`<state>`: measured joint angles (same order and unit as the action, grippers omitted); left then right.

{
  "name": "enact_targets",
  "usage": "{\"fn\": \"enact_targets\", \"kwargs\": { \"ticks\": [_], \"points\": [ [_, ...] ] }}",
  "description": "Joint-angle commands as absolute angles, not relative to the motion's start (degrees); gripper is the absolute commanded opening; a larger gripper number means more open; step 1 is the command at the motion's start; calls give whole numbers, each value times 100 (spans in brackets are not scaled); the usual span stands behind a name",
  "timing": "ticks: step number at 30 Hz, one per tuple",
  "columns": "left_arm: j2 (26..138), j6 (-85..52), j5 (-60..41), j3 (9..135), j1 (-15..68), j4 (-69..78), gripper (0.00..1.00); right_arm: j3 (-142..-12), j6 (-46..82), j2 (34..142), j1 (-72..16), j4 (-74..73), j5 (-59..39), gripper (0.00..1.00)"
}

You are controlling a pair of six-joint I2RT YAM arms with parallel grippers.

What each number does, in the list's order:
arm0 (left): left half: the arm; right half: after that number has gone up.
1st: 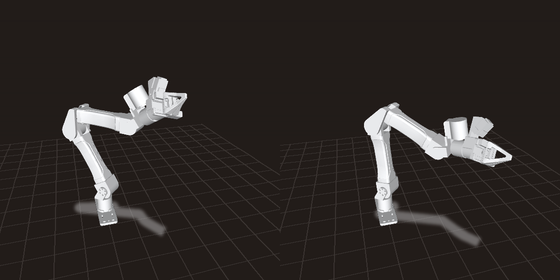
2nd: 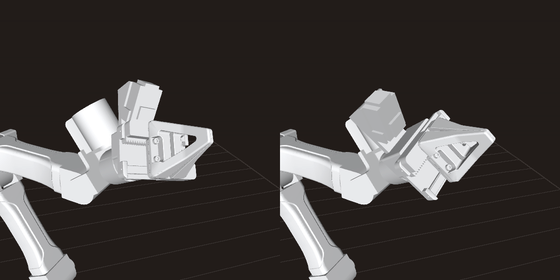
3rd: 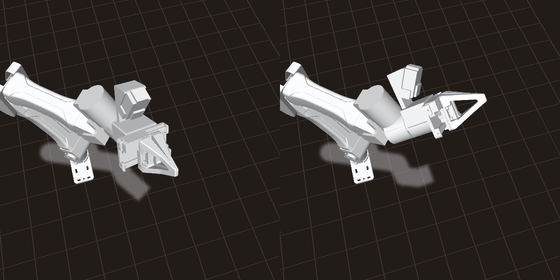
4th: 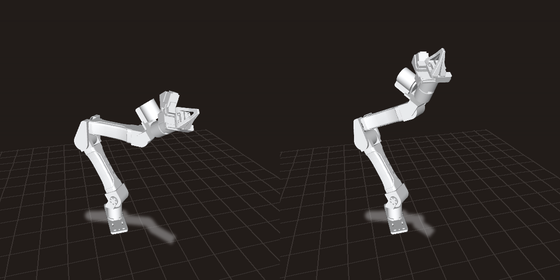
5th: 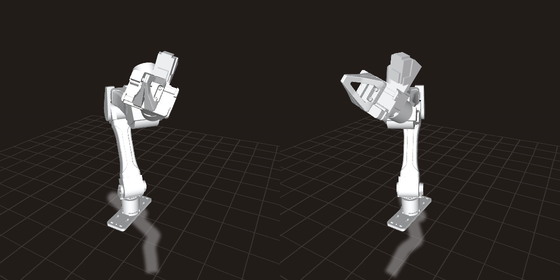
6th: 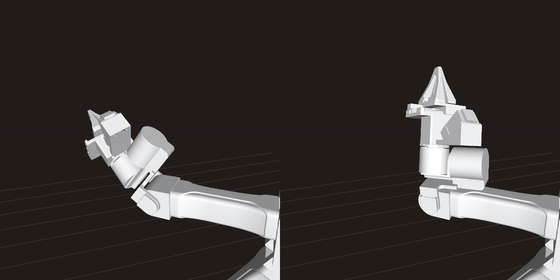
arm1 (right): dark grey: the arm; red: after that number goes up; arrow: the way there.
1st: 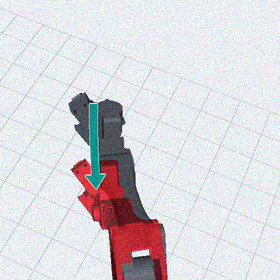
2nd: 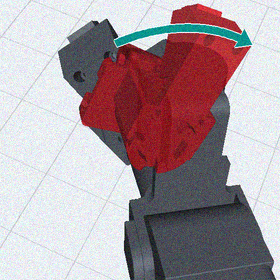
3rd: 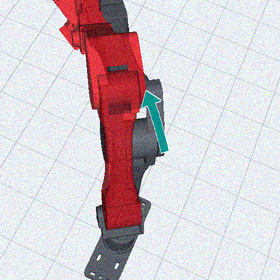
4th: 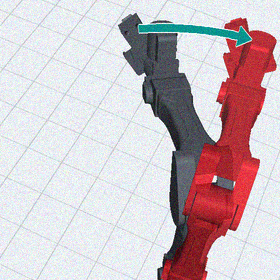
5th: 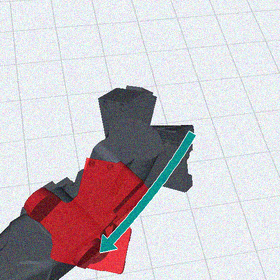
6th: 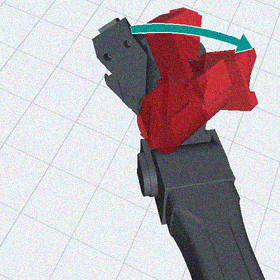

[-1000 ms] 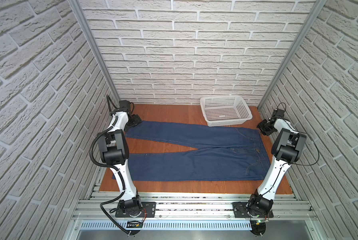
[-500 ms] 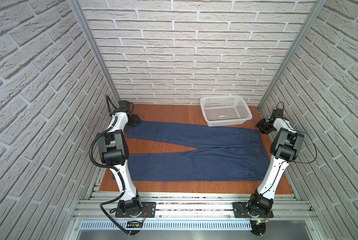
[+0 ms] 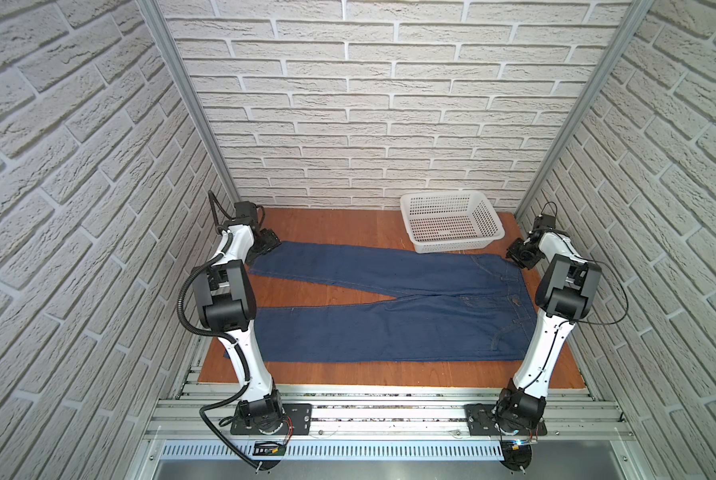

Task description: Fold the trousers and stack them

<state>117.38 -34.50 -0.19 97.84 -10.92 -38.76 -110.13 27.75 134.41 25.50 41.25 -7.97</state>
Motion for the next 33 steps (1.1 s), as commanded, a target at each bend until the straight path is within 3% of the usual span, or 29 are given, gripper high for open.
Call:
{"fn": "enact_targets", "kwargs": {
  "ticks": [1, 14, 17, 21, 23, 33],
  "points": [
    [11430, -3384, 92, 9669, -1158, -3770, 87, -11112, 2634, 13642, 2413, 5078, -293, 35],
    [11373, -3357, 167, 9626, -1200, -3737, 87, -11888, 2610, 14189, 2197, 6069, 873, 32],
    [11369, -3357, 175, 9617, -1211, -3719, 87, -11981, 2707, 14264, 2197, 6121, 789, 27],
    [11350, -3349, 176, 9600, -1239, -3718, 87, -11905, 2854, 14224, 2197, 5937, 398, 11],
    [11327, -3340, 176, 9591, -1247, -3716, 87, -11704, 2964, 14032, 2197, 5696, 237, 6],
    [11252, -3366, 166, 9578, -1271, -3696, 87, -10473, 3067, 11840, 2155, 4883, 339, 5]
  ]
}}
